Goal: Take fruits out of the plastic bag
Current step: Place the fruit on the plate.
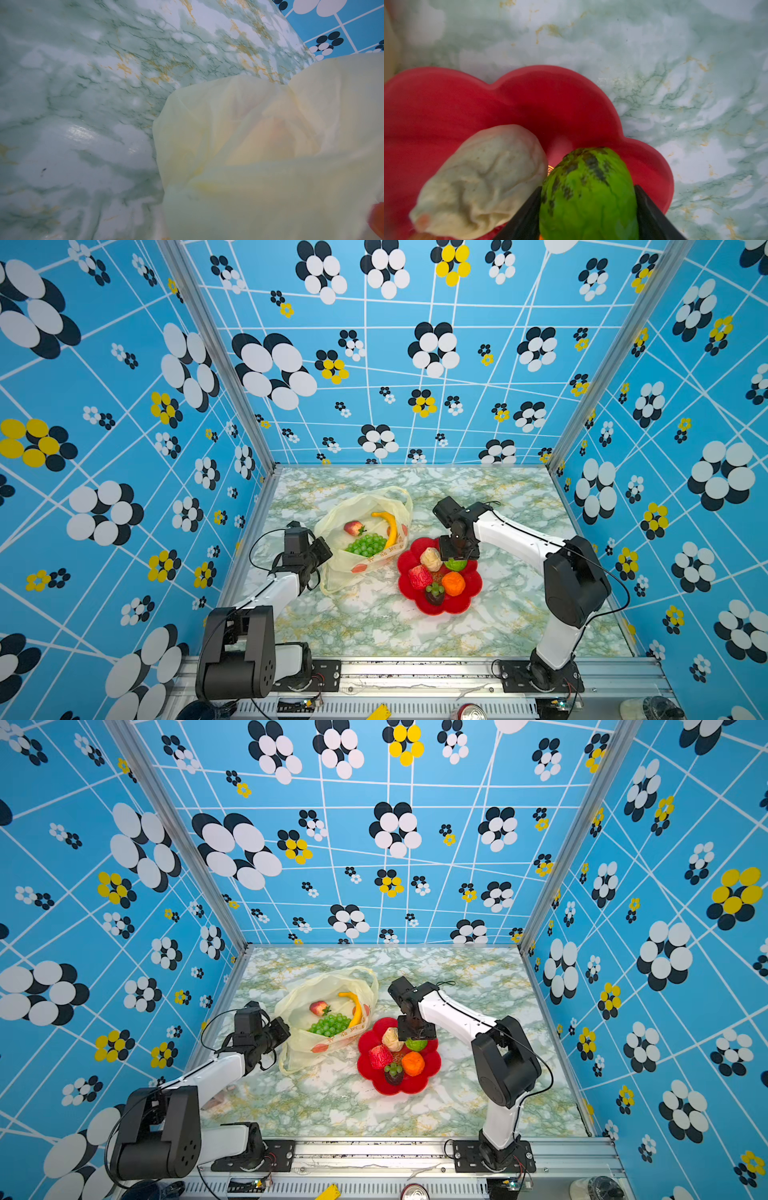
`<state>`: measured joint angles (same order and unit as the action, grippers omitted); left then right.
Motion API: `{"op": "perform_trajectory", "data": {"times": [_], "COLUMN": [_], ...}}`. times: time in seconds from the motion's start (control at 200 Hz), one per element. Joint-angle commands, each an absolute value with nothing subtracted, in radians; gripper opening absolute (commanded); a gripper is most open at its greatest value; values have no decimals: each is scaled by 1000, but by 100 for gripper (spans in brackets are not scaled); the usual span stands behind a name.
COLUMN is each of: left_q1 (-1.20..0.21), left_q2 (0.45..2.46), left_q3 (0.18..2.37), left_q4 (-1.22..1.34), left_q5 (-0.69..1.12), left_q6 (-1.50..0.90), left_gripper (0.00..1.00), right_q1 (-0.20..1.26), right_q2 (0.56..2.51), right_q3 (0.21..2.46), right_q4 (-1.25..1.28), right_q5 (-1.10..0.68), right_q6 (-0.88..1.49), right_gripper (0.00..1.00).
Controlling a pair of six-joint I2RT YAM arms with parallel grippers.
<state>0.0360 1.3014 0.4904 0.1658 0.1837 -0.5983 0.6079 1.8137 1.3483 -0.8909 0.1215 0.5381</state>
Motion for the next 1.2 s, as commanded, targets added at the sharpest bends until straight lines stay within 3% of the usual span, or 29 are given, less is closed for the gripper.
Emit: {"op": "perform_trajectory", "data": {"times": [0.0,0.32,0.58,0.88,1.195], "left_q1": [26,8,-13,-106,-158], "left_q2": [1302,1315,1321,1335,1312], "left_q3": [475,485,498,545,561], "left_q4": [181,185,184,151,112], "left_q5": [177,181,179,144,68], "left_q6": [-575,-566,-547,-481,-443], "left_gripper": [0,0,0,0,0], "right_q1": [602,602,606,620,757], "right_q2": [1816,1792,1765,1693,1691], "right_q3": [1321,1328,1350,1386,1608], "right_q4": [-863,-876,-904,-955,-944], "right_q5": [109,127,148,252,312], "right_q6": [575,569,554,543,519], "right_gripper": [67,76,77,84,86]}}
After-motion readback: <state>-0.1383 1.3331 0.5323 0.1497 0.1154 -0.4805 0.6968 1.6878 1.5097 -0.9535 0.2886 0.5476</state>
